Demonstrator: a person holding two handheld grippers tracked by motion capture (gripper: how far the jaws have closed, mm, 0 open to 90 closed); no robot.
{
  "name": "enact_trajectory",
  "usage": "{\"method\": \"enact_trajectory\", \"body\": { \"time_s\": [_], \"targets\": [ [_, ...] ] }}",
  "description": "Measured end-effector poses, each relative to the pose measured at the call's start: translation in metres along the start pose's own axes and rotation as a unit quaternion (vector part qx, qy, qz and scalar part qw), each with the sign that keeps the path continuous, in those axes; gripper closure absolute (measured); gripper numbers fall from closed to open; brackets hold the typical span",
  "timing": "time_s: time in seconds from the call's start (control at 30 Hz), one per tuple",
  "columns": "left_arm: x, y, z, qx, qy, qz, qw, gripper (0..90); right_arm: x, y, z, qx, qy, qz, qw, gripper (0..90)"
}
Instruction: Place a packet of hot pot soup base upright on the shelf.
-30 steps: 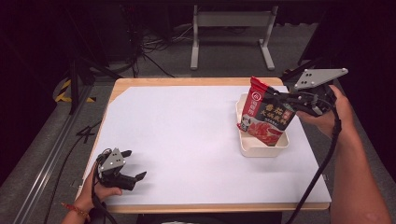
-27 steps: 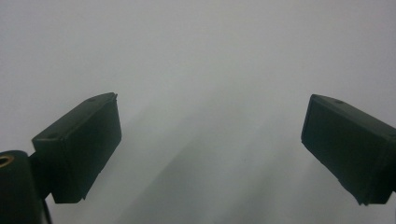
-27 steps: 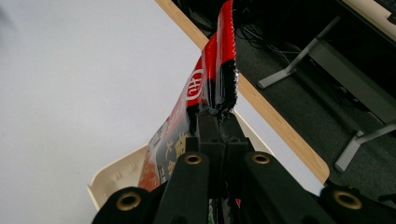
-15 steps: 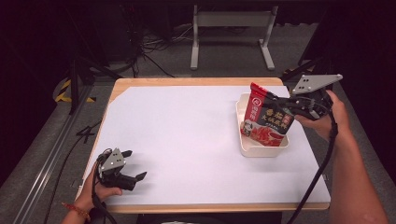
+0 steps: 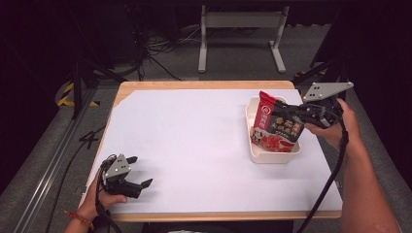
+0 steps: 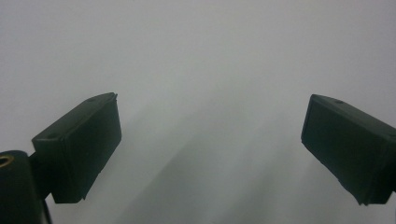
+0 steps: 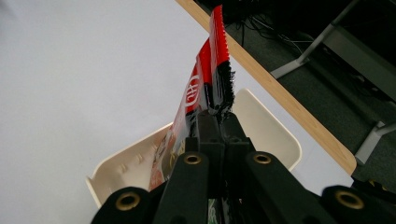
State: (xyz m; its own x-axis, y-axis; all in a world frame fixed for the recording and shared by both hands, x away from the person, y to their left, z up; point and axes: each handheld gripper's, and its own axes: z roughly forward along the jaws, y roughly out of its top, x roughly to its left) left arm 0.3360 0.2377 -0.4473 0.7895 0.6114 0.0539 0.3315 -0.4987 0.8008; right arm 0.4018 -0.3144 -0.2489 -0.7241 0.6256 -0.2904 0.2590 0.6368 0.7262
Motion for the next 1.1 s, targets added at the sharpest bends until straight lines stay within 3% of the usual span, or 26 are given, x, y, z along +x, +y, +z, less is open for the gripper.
{"method": "enact_trajectory", "body": {
  "time_s": [0.5, 0.83, 1.1],
  "targets": [
    [-0.0001, 0.0, 0.0002, 0.0, 0.0, 0.0, 1.0, 5.9, -0.0005, -0.0052, 0.002, -0.002, 0.001, 0.008, 1.0, 86.3],
    [-0.0003, 0.0001, 0.0012, 0.003, -0.002, 0.001, 1.0, 5.9, -0.0027, -0.0073, 0.0, -0.013, -0.009, 0.017, 0.9997, 84.6],
    [-0.0005, 0.0004, 0.001, 0.003, -0.002, 0.002, 1.0, 5.9, -0.0023, -0.0071, -0.0037, -0.005, -0.022, 0.015, 0.9996, 81.9]
  ]
}}
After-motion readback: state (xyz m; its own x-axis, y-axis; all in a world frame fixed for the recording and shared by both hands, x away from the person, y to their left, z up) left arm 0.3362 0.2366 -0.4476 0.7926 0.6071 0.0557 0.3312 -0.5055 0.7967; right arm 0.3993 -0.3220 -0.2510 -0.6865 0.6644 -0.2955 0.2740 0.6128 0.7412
